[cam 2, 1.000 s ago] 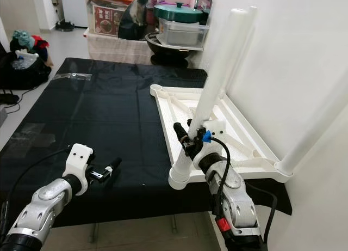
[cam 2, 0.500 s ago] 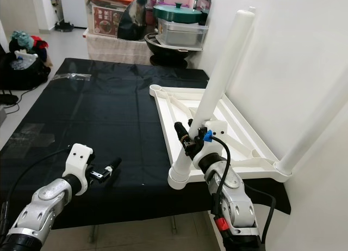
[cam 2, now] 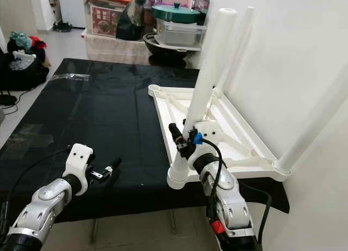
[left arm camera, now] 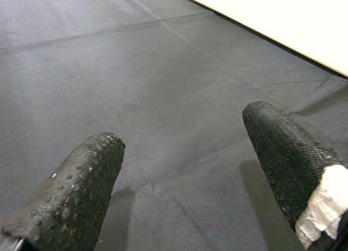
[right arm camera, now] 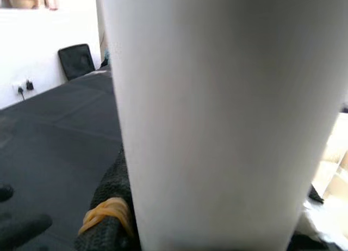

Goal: Building children table

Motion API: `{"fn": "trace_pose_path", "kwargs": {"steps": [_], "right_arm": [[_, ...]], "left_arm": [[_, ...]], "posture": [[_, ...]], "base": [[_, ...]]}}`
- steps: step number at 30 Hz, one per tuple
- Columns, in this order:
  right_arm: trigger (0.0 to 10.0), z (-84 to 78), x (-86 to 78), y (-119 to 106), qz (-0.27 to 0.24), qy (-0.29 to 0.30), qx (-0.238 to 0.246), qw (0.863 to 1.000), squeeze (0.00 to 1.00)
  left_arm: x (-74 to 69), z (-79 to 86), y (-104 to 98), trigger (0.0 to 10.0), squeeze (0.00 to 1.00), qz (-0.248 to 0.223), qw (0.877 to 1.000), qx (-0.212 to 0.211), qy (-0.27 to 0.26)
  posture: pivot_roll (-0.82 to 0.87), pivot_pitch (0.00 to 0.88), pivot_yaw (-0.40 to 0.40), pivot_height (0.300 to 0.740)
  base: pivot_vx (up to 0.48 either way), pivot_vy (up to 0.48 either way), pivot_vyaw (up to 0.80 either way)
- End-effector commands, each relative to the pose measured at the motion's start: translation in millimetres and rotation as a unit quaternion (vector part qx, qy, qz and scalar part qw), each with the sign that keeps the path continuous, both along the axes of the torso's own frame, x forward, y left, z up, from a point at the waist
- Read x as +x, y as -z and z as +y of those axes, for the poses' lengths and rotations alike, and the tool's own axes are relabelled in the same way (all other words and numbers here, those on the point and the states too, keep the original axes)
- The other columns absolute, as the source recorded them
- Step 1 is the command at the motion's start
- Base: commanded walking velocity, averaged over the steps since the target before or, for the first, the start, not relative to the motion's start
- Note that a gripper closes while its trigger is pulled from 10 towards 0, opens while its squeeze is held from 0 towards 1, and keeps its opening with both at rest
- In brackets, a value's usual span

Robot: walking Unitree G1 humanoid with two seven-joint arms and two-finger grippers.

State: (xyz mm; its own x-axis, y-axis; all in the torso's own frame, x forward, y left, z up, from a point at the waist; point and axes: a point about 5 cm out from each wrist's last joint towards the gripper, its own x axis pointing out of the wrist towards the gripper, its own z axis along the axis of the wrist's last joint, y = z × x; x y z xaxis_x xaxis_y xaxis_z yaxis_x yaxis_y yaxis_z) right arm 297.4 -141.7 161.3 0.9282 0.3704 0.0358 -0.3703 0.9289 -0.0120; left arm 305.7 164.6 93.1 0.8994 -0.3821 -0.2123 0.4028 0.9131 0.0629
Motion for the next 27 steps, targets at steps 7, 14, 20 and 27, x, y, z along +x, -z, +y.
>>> {"fn": "trace_pose_path", "kwargs": {"steps": [7, 14, 20, 27], "right_arm": [[10.0, 9.8, -13.5, 56, 0.123, -0.026, -0.059, 0.99, 0.0], [10.0, 15.2, -15.1, 57, 0.117, -0.042, -0.09, 0.988, 0.0], [10.0, 24.8, -17.4, 58, 0.108, -0.056, -0.108, 0.987, 0.0], [10.0, 12.5, -8.7, 54, 0.147, -0.002, 0.021, 0.989, 0.0]], "left_arm": [[0.0, -1.8, 0, 10.0, 0.0, 0.002, 1.0, 0.005, 0.004], [0.2, -2.6, 0, 10.0, 0.0, 0.001, 1.0, 0.005, 0.005], [0.0, -2.8, 1, 10.0, 0.0, 0.001, 1.0, 0.007, 0.005], [0.8, -2.5, 0, 10.0, 0.0, 0.0, 1.0, 0.008, 0.007]], "posture": [[0.05, 0.0, -0.11, 0.74], [0.05, 0.0, -0.113, 0.74], [0.05, 0.0, -0.112, 0.74], [0.05, 0.0, -0.107, 0.74]], "base": [[0.0, 0.0, 0.0], [0.0, 0.0, 0.0], [0.0, 0.0, 0.0], [0.0, 0.0, 0.0]]}}
